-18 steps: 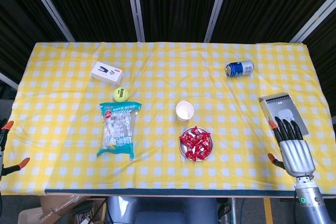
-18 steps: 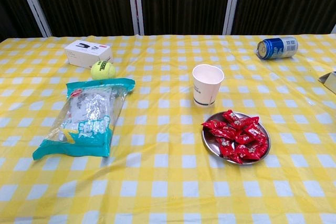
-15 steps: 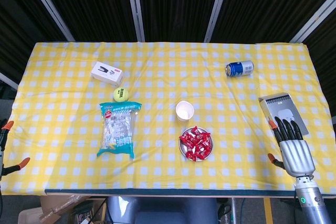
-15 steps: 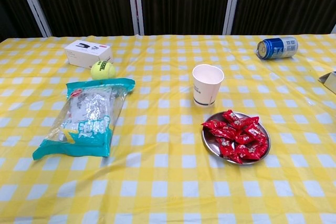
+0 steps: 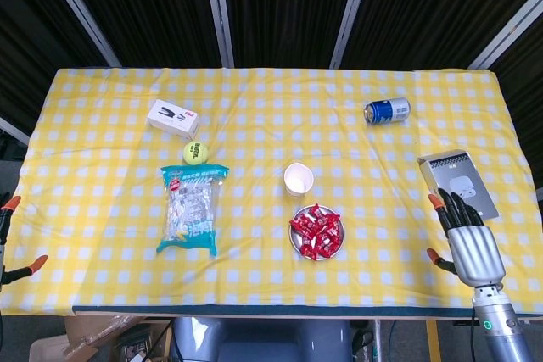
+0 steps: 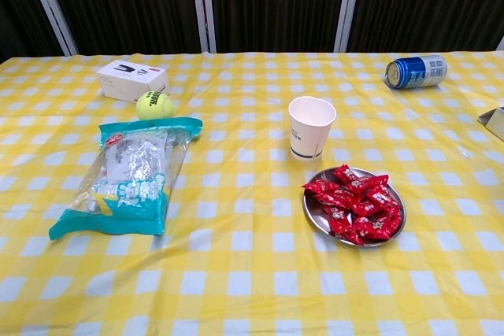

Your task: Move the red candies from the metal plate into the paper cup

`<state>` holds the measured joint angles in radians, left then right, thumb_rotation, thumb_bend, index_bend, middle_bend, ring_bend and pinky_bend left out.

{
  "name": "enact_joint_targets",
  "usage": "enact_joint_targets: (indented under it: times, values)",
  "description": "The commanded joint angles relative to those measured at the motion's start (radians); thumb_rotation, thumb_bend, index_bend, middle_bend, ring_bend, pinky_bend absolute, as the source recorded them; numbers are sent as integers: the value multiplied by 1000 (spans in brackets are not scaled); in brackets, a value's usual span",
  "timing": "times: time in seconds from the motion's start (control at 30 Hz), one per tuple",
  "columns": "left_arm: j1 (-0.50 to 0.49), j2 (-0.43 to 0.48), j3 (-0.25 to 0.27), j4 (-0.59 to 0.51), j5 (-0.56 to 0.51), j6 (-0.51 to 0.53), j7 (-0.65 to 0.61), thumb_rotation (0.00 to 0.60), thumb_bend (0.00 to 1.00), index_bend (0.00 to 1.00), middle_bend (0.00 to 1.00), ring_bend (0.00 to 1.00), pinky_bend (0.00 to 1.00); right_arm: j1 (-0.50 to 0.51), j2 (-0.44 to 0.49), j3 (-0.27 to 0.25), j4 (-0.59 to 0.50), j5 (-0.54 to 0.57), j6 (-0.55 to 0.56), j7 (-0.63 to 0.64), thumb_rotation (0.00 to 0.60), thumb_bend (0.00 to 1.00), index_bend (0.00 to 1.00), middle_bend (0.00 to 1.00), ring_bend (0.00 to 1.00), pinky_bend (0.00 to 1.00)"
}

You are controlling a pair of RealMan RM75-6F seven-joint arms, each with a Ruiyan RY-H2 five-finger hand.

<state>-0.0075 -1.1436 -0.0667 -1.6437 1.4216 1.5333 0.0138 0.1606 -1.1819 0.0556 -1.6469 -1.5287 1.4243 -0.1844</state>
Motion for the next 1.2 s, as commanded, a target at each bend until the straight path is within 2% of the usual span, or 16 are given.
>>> enact_joint_targets:
  times: [0.03, 0.13, 0.2, 0.4, 0.57, 0.7, 0.93, 1.2]
  values:
    - [0, 1, 1, -2, 2, 0, -2, 600, 9, 0, 0, 0, 0, 13, -8, 13, -33, -36, 22, 24, 600, 273, 55, 381, 474, 754]
    - [0, 1, 1, -2, 6, 1, -4, 600, 10, 0, 0, 0, 0, 37, -6, 23, -82, -20, -18, 33, 600, 272, 58, 517, 629, 873]
    - [-1, 1, 1, -2, 5, -1, -8, 600, 10, 0, 0, 0, 0, 61, -4, 31, -123, 8, -69, 16, 600, 272, 58, 578, 691, 915]
    - [-8, 8, 2, -15, 0, -20, -15, 600, 10, 0, 0, 0, 0, 148, -36, 66, -225, 133, -220, -98, 600, 272, 58, 686, 798, 978]
    - [-11, 19, 3, -25, -9, -35, -36, 600, 9, 0, 0, 0, 0, 223, -110, 91, -262, 295, -328, -216, 600, 271, 64, 700, 810, 985]
    - [-16, 28, 5, -31, -7, -48, -48, 600, 9, 0, 0, 0, 0, 273, -170, 100, -275, 402, -369, -296, 600, 272, 141, 702, 810, 985]
    - [-21, 36, 5, -32, -12, -64, -70, 600, 9, 0, 0, 0, 0, 332, -277, 100, -268, 507, -376, -388, 600, 272, 239, 706, 812, 985]
    - [-28, 43, 6, -36, -8, -75, -85, 600, 10, 0, 0, 0, 0, 382, -371, 92, -233, 609, -366, -454, 600, 271, 233, 706, 812, 985]
